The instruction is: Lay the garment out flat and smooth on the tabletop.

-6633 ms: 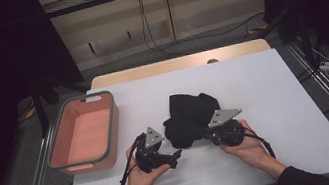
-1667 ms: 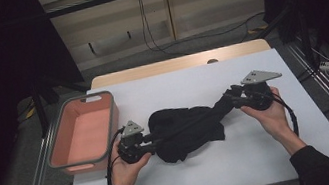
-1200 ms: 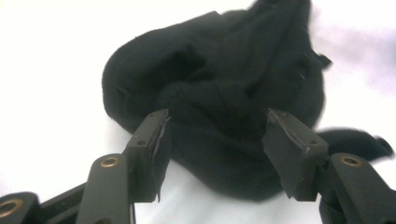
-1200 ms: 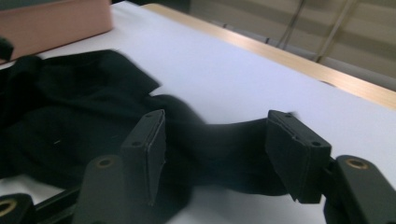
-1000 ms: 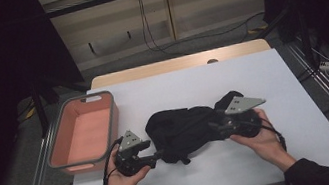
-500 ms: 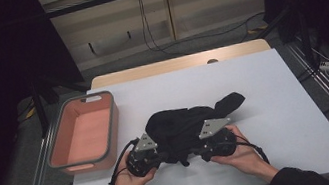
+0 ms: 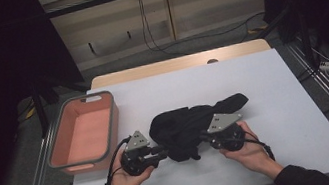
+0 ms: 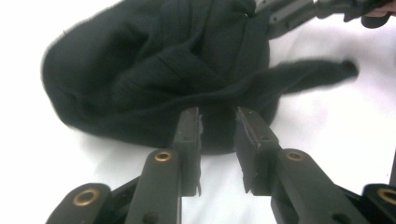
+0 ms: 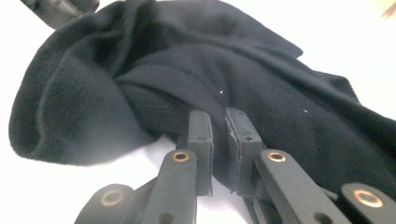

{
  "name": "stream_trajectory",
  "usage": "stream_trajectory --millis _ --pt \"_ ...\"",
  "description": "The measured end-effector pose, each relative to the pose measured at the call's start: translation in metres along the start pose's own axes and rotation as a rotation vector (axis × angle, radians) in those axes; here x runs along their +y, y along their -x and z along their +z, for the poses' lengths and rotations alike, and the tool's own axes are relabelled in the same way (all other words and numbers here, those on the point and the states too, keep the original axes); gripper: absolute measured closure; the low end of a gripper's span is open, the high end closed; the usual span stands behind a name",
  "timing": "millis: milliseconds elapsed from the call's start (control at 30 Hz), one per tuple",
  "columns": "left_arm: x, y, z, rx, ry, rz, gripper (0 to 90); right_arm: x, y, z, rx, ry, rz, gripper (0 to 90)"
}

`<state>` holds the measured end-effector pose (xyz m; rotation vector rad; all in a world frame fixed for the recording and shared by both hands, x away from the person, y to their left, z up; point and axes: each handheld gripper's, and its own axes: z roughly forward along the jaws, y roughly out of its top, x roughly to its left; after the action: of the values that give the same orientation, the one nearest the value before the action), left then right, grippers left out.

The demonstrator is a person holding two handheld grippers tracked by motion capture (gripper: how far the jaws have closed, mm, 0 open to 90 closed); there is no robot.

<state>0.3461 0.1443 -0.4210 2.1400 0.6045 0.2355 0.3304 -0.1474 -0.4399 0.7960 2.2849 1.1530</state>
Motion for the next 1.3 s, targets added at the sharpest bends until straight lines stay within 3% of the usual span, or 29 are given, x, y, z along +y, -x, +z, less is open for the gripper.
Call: stream_trajectory --millis 67,133,233,400,467,567,633,667,700,767,800,867,967,1233,1300 --pt "0.005 0.002 0.002 0.006 0.019 0.006 63.6 0.002 0.008 -0.007 -0.015 0.021 0.022 81.6" --pt "0.012 0.005 0.005 0.040 0.035 0.033 54.6 0.004 0.015 -0.013 -0.026 0.045 0.044 81.3" --pt "0.023 0.011 0.012 0.036 0.049 0.058 47.9 0.005 0.019 -0.017 -0.010 0.055 0.050 78.0" --pt "0.032 0.016 0.035 -0.017 0.031 0.103 39.2 0.000 0.012 -0.007 0.025 0.017 0.037 71.1" --pt "0.030 0.019 0.042 -0.063 0.006 0.091 35.5 -0.001 0.010 -0.006 0.029 0.017 0.034 69.3" --pt "0.022 0.031 0.047 -0.095 -0.020 0.111 43.1 -0.004 0.008 -0.003 0.030 0.008 0.043 64.3" --pt "0.019 0.038 0.045 -0.113 -0.032 0.133 46.3 -0.005 0.006 0.000 0.032 -0.005 0.024 63.6" --pt "0.017 0.042 0.045 -0.101 -0.050 0.154 47.9 -0.006 0.005 0.001 0.036 -0.008 0.027 63.3" --pt "0.015 0.044 0.046 -0.094 -0.056 0.150 50.2 -0.006 0.004 0.003 0.033 -0.011 0.025 63.8" --pt "0.010 0.046 0.050 -0.077 -0.084 0.149 55.3 -0.007 0.003 0.006 0.042 -0.023 0.028 70.4" --pt "0.008 0.045 0.052 -0.066 -0.102 0.169 59.0 -0.007 0.003 0.006 0.044 -0.026 0.025 73.8" --pt "0.003 0.044 0.053 -0.083 -0.139 0.197 70.3 -0.006 0.003 0.005 0.036 -0.022 0.020 79.5" --pt "-0.003 0.041 0.050 -0.107 -0.169 0.192 85.0 -0.004 0.006 -0.001 0.025 -0.002 0.026 81.7" --pt "-0.007 0.043 0.028 -0.152 -0.132 0.120 86.6 -0.002 0.012 -0.008 -0.007 0.036 0.048 81.8" --pt "-0.010 0.043 0.021 -0.157 -0.135 0.118 86.7 0.000 0.013 -0.010 -0.038 0.047 0.045 85.1"
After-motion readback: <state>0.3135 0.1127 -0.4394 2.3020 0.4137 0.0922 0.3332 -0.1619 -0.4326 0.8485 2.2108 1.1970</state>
